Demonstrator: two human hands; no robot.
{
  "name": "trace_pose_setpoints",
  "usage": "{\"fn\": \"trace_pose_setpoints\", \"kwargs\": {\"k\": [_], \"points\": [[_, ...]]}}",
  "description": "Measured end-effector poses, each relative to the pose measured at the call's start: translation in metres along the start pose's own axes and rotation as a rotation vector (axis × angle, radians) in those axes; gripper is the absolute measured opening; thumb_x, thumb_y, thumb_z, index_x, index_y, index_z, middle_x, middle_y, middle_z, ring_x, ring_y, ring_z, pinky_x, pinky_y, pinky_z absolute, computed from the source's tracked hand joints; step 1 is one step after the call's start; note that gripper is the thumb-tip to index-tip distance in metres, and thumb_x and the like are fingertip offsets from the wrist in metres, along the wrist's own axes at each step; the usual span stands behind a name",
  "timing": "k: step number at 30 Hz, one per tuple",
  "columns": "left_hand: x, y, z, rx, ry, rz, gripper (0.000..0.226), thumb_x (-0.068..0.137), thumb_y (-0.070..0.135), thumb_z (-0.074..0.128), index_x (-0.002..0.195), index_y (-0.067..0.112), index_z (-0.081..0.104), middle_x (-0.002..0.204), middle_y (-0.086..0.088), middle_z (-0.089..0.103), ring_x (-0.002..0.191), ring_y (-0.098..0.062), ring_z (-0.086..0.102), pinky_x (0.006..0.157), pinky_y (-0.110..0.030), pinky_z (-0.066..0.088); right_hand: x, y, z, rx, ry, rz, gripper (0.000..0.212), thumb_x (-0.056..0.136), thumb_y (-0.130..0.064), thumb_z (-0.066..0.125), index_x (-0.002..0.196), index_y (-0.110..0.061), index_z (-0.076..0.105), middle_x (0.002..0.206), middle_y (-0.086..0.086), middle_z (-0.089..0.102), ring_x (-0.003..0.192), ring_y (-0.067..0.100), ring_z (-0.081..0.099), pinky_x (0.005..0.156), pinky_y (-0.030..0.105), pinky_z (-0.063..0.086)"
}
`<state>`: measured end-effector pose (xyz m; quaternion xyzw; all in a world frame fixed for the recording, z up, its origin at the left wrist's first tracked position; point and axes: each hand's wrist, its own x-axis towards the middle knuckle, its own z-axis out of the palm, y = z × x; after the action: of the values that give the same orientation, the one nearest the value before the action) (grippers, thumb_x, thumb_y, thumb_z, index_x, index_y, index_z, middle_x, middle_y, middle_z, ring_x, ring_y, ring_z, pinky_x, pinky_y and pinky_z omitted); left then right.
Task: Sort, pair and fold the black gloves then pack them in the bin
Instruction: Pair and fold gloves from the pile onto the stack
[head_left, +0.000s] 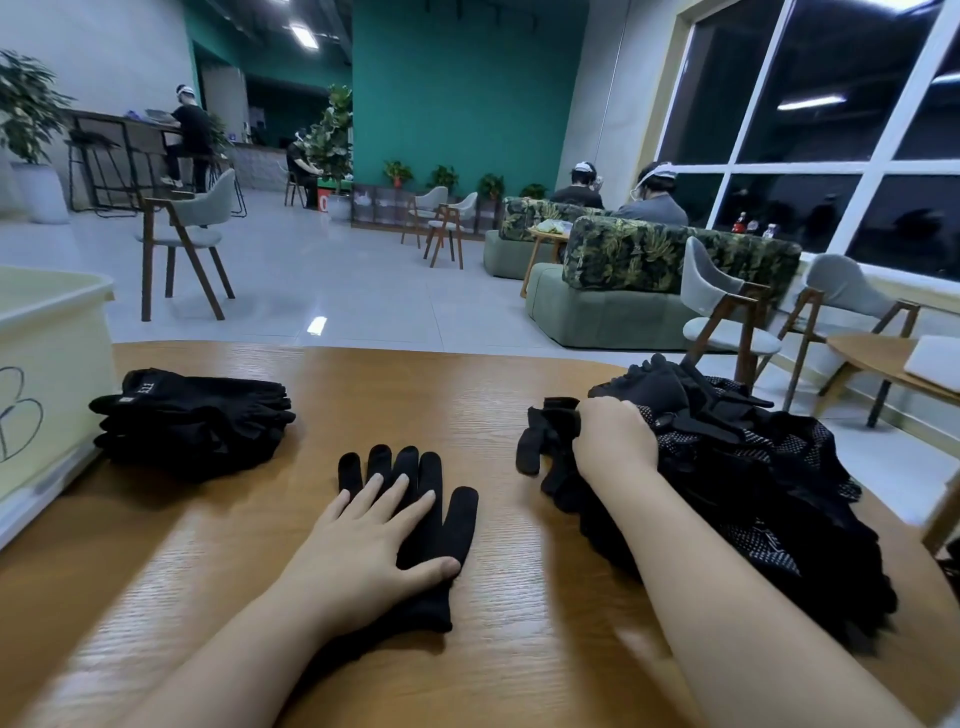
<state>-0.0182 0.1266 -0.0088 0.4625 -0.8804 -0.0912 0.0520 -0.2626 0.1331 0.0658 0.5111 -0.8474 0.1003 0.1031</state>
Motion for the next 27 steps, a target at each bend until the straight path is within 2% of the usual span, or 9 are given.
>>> {"fn": "trace_pose_setpoints", "kwargs": {"k": [4, 8, 12, 14, 16, 18, 21, 24, 27], "points": [[0.000, -0.001, 0.001, -0.012, 0.004, -0.003, 0.123, 0.036, 0.096, -0.016, 0.147, 0.046, -0.001, 0.156, 0.013, -0.013, 0.142, -0.007, -0.019, 0.117, -0.033, -0.007, -0.026, -0.013, -0.001, 0.109, 0.024, -0.081, 0.024, 0.096, -0.021, 0.043, 0.111, -0.023, 0.062, 0.112, 0.004, 0.059, 0.103, 0.030, 0.058, 0.072, 0.033, 0.041], [-0.001, -0.001, 0.001, -0.037, 0.036, -0.004, 0.119, 0.038, 0.096, -0.012, 0.146, 0.048, 0.004, 0.157, 0.015, -0.009, 0.143, -0.005, -0.016, 0.117, -0.032, -0.006, -0.059, -0.031, 0.014, 0.281, 0.041, -0.191, 0.034, 0.098, -0.025, 0.043, 0.129, -0.037, 0.051, 0.125, -0.006, 0.059, 0.109, 0.027, 0.059, 0.085, 0.034, 0.046], [-0.001, -0.002, 0.001, -0.094, 0.057, 0.002, 0.122, 0.037, 0.098, -0.010, 0.145, 0.047, 0.015, 0.157, 0.016, 0.001, 0.144, -0.004, -0.008, 0.117, -0.031, -0.004, -0.067, -0.037, 0.036, 0.486, -0.022, -0.305, 0.041, 0.098, -0.021, 0.044, 0.136, -0.037, 0.048, 0.151, -0.007, 0.034, 0.132, 0.019, 0.041, 0.103, 0.030, 0.038], [0.000, -0.002, 0.000, -0.153, 0.107, 0.017, 0.101, 0.058, 0.095, 0.014, 0.144, 0.044, 0.023, 0.156, 0.016, 0.010, 0.145, -0.005, 0.002, 0.118, -0.032, 0.002, -0.068, -0.037, 0.043, 0.544, -0.039, -0.338, 0.039, 0.098, -0.019, 0.046, 0.133, -0.035, 0.051, 0.155, -0.005, 0.027, 0.135, 0.019, 0.038, 0.106, 0.029, 0.035], [0.002, -0.004, -0.001, -0.173, 0.218, 0.046, 0.068, 0.083, 0.068, 0.046, 0.142, 0.040, 0.029, 0.153, 0.016, 0.022, 0.141, -0.007, 0.019, 0.116, -0.030, 0.016, -0.069, -0.036, 0.046, 0.606, -0.036, -0.372, 0.039, 0.096, -0.018, 0.048, 0.129, -0.038, 0.055, 0.156, -0.006, 0.023, 0.135, 0.020, 0.037, 0.106, 0.035, 0.036], [0.004, -0.005, -0.001, -0.214, 0.354, 0.095, 0.055, 0.087, 0.045, 0.058, 0.138, 0.036, 0.039, 0.142, 0.017, 0.035, 0.129, -0.009, 0.039, 0.107, -0.030, 0.032, -0.072, -0.037, 0.045, 0.686, 0.004, -0.455, 0.042, 0.093, -0.013, 0.051, 0.126, -0.038, 0.057, 0.157, -0.006, 0.019, 0.137, 0.016, 0.034, 0.109, 0.024, 0.031], [0.003, -0.002, -0.005, -0.418, 0.472, 0.173, 0.040, 0.083, 0.030, 0.062, 0.120, 0.041, 0.050, 0.116, 0.031, 0.041, 0.094, 0.000, 0.054, 0.087, -0.023, 0.046, -0.078, -0.042, 0.040, 0.764, 0.047, -0.588, 0.049, 0.089, -0.001, 0.052, 0.126, -0.033, 0.059, 0.155, -0.004, 0.021, 0.134, -0.002, 0.024, 0.097, -0.005, 0.011], [0.002, 0.001, -0.005, -0.487, 0.525, 0.214, 0.031, 0.079, 0.032, 0.055, 0.107, 0.041, 0.046, 0.110, 0.032, 0.041, 0.085, 0.009, 0.052, 0.075, -0.019, 0.046, -0.081, -0.046, 0.039, 0.812, 0.009, -0.648, 0.053, 0.087, 0.001, 0.052, 0.129, -0.032, 0.057, 0.153, -0.005, 0.026, 0.136, 0.002, 0.026, 0.101, 0.000, 0.020], [0.003, -0.001, -0.002, -0.511, 0.544, 0.238, 0.025, 0.080, 0.023, 0.054, 0.101, 0.036, 0.051, 0.111, 0.027, 0.047, 0.096, 0.007, 0.053, 0.081, -0.024, 0.048, -0.079, -0.044, 0.045, 0.734, 0.013, -0.633, 0.056, 0.084, -0.001, 0.055, 0.133, -0.029, 0.052, 0.152, -0.007, 0.029, 0.135, 0.010, 0.032, 0.104, 0.015, 0.031]]}}
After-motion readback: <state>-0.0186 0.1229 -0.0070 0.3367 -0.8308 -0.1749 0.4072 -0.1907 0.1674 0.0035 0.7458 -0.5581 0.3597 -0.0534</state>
